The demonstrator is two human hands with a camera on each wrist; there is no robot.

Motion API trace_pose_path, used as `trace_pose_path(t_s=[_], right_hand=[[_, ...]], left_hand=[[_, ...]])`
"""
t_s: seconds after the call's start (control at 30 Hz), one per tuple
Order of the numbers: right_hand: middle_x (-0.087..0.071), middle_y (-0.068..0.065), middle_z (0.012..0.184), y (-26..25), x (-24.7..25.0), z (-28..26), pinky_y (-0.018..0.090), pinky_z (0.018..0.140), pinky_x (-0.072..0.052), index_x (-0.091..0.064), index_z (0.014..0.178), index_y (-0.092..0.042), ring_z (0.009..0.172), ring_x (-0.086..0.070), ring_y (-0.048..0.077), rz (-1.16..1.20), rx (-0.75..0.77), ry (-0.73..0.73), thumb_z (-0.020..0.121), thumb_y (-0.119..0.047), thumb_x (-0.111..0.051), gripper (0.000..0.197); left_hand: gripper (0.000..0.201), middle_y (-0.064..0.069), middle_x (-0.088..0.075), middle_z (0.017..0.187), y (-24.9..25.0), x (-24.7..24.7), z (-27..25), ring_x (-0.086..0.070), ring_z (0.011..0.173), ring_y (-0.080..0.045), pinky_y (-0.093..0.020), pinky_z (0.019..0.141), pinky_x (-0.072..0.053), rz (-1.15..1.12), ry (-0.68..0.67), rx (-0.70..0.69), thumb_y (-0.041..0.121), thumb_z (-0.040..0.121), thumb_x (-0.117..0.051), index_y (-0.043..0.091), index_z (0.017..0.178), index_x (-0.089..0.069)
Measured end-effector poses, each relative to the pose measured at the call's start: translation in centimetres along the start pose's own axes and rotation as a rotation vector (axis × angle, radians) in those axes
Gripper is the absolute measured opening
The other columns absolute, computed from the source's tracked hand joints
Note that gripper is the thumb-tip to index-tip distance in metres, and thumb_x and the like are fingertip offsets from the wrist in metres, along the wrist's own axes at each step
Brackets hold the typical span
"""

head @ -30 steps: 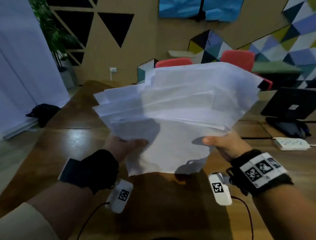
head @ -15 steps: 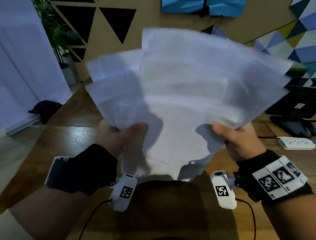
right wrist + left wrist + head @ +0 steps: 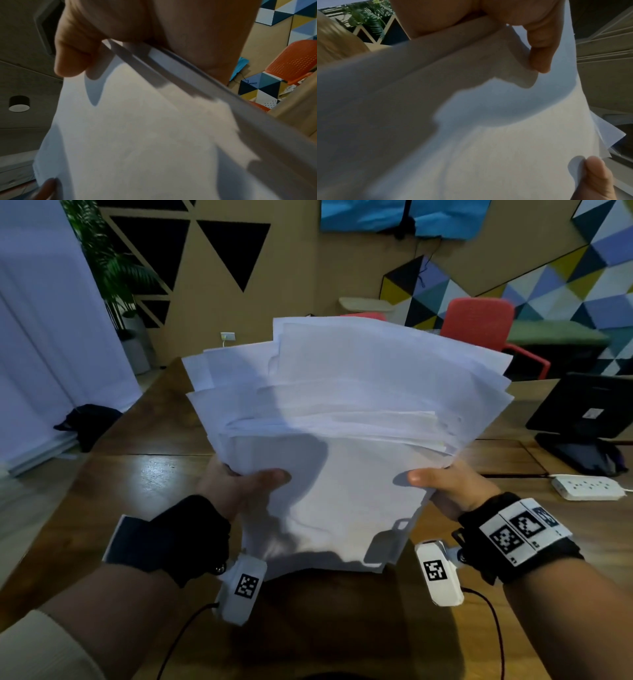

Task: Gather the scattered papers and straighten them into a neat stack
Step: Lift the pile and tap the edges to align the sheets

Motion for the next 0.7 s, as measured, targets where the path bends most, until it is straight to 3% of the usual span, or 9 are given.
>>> trace_pose_path(t_s=[0.17, 0.33, 0.43, 0.53, 0.63, 0.7], right_hand=[[-0.074, -0.005, 0.1, 0.1, -1.5, 0.4, 0.024, 0.075, -0.055, -0.072, 0.1, -0.031, 0.098, -0.068, 0.012, -0.088, -0.052, -0.131, 0.039, -0.026, -0.088, 0.063], [-0.074, -0.009, 0.1, 0.6, -2.1, 0.2, 0.025, 0.076, -0.055, -0.072, 0.096, -0.04, 0.098, -0.067, 0.01, -0.115, -0.108, -0.231, 0.051, -0.013, -0.073, 0.053], [-0.074, -0.004, 0.102, 1.1, -2.3, 0.4, 0.025, 0.077, -0.055, -0.071, 0.103, -0.031, 0.099, -0.067, 0.013, -0.125, -0.11, -0.241, 0.05, -0.011, -0.078, 0.057], [-0.075, 0.002, 0.099, 1.4, -1.4, 1.1, 0.028, 0.076, -0.056, -0.066, 0.105, -0.016, 0.096, -0.069, 0.018, -0.096, -0.091, -0.08, 0.041, -0.024, -0.092, 0.069], [-0.075, -0.002, 0.081, 0.7, 0.2, 1.2, 0.034, 0.073, -0.053, -0.066, 0.092, -0.017, 0.078, -0.071, 0.013, -0.158, 0.019, 0.255, 0.065, -0.004, -0.08, 0.033], [-0.068, -0.006, 0.067, -0.1, 1.1, 0.4, 0.03, 0.065, -0.051, -0.063, 0.077, -0.019, 0.061, -0.064, 0.005, -0.247, 0.092, 0.482, 0.074, 0.004, -0.071, 0.025]], left_hand=[[0.068, 0.001, -0.077, 0.075, -0.2, -0.4, 0.6, -0.072, 0.07, -0.014, -0.023, 0.058, -0.055, -0.088, -0.088, 0.008, 0.036, 0.017, -0.092, 0.014, 0.08, -0.075], [0.066, 0.0, -0.077, 0.083, -0.4, -0.3, 0.4, -0.072, 0.079, -0.017, -0.026, 0.065, -0.056, -0.068, -0.206, 0.031, 0.034, 0.022, -0.092, 0.018, 0.084, -0.076], [0.065, -0.001, -0.077, 0.087, -0.2, -0.1, 0.4, -0.072, 0.084, -0.018, -0.028, 0.067, -0.056, -0.023, -0.214, 0.015, 0.036, 0.026, -0.092, 0.019, 0.087, -0.075], [0.06, 0.001, -0.076, 0.083, 0.3, -0.4, 0.3, -0.071, 0.079, -0.015, -0.026, 0.063, -0.055, 0.003, -0.186, -0.012, 0.027, 0.03, -0.09, 0.018, 0.087, -0.073], [0.045, 0.009, -0.073, 0.064, 0.5, -0.5, 0.2, -0.067, 0.059, -0.005, -0.021, 0.049, -0.052, 0.059, -0.053, -0.036, 0.018, 0.039, -0.081, 0.018, 0.082, -0.067], [0.032, 0.013, -0.07, 0.057, 0.5, -0.1, 0.3, -0.067, 0.061, -0.006, -0.018, 0.052, -0.054, 0.111, 0.082, -0.046, 0.017, 0.047, -0.078, 0.019, 0.077, -0.067]])
Point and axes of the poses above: each hand's wrist, its own z-axis towards the middle knuckle, its own x-axis out of the back of the hand, y = z × x, the point moved 10 cm from there along z, towards the middle knuckle
